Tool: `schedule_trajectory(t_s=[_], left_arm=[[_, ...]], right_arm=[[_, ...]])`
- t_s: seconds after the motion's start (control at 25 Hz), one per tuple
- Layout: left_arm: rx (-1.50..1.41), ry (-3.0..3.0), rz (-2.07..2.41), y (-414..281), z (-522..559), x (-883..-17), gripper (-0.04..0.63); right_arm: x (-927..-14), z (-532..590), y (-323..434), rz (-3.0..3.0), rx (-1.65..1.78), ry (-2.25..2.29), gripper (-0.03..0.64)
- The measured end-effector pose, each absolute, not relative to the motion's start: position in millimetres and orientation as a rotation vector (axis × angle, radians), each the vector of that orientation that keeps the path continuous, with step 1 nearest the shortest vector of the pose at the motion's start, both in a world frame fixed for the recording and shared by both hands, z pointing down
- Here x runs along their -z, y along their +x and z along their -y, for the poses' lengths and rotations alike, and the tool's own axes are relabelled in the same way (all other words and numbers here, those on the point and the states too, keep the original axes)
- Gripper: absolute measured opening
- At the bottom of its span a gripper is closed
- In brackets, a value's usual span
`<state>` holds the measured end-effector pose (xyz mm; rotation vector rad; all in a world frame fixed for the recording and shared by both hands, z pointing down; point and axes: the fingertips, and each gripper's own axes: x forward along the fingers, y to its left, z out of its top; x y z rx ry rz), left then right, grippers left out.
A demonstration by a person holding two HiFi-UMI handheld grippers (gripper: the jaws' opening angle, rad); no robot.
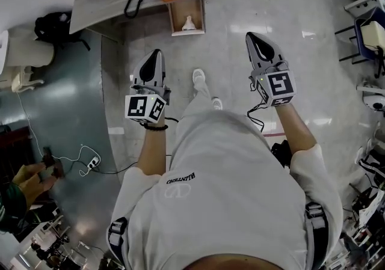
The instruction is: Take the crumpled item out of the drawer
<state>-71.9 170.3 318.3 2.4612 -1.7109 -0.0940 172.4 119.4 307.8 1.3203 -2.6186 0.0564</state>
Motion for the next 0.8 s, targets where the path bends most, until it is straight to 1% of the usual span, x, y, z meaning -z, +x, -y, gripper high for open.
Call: schedule_trajectory(t_s=[0.28,0.8], left_arm=[[0.042,2.427,1.632,-81,-107,-356,0.0],[-0.101,2.396,1.463,-89,20,-447,0.0]], right_arm=[[-328,-63,131,2.631,-0.068,1.262,0.001],[-417,40,34,2.606,-0.234,1.003,0.001]])
